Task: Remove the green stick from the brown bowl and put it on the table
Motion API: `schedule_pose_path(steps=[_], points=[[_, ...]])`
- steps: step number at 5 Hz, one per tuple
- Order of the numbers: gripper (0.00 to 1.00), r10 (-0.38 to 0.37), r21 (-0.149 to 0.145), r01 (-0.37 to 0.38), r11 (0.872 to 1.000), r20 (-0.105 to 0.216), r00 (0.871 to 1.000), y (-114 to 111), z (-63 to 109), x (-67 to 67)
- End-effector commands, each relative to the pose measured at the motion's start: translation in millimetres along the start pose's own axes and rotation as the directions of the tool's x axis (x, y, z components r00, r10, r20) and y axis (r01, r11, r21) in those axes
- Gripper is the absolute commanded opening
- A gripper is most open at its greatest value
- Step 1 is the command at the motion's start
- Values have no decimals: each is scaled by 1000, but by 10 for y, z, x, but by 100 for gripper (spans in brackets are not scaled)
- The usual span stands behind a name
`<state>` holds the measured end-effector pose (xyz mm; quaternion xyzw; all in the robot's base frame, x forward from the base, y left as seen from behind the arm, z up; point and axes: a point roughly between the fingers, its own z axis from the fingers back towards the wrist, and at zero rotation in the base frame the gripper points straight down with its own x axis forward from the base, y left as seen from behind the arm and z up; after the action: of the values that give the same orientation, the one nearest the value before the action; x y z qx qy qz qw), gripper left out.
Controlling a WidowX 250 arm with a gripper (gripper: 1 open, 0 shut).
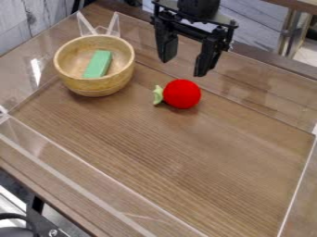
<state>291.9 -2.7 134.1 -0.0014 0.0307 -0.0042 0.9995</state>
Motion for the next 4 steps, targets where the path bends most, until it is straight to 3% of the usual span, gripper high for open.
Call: schedule_pose_path(steps=[1, 2, 3, 4], points=[[100, 22, -3, -22, 1000, -10, 1000, 20, 2, 6], [100, 49, -8, -49, 999, 6, 999, 282, -3, -17], [100, 82, -7, -81, 997, 33, 996, 701, -18, -75], [100, 157, -6, -157, 988, 58, 986, 951, -38, -91]])
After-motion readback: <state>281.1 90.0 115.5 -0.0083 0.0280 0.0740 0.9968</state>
